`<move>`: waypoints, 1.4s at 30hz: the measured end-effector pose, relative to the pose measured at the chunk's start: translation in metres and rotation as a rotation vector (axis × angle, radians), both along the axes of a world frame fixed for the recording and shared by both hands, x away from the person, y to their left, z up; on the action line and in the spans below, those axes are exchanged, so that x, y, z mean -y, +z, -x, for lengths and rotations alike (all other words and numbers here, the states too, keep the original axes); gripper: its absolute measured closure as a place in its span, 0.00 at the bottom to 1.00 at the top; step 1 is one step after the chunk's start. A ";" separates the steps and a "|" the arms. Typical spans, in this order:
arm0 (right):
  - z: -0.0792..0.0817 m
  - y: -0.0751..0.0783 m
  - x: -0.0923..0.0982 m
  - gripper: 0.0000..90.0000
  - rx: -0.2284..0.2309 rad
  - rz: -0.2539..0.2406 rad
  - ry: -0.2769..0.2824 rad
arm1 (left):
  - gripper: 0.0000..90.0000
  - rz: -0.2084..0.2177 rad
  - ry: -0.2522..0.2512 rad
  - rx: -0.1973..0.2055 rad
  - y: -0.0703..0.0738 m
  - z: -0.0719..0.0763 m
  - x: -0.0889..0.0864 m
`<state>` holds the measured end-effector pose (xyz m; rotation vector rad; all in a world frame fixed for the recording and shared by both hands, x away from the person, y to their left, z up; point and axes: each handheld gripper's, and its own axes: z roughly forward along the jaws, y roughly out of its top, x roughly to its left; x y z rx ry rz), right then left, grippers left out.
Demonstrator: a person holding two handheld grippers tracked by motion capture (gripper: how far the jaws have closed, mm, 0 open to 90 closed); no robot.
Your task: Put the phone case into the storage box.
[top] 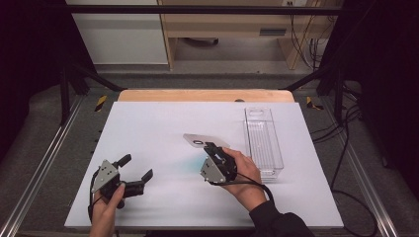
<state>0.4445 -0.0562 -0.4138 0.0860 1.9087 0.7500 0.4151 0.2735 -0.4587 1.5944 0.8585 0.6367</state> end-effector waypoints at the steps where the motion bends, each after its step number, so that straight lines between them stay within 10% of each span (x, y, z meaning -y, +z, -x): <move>1: -0.001 0.002 0.001 0.91 -0.006 -0.013 -0.001 | 0.02 0.007 -0.004 -0.002 -0.001 0.000 0.000; 17: -0.025 0.021 0.017 0.91 -0.126 -0.114 -0.020 | 0.02 0.018 0.014 0.022 0.000 -0.004 -0.008; 28: -0.057 0.037 0.041 0.91 -0.284 -0.289 -0.077 | 0.02 0.018 0.019 0.018 0.000 -0.004 -0.010; 42: -0.075 0.045 0.050 0.91 -0.322 -0.343 -0.118 | 0.03 0.012 0.014 0.021 0.000 -0.003 -0.009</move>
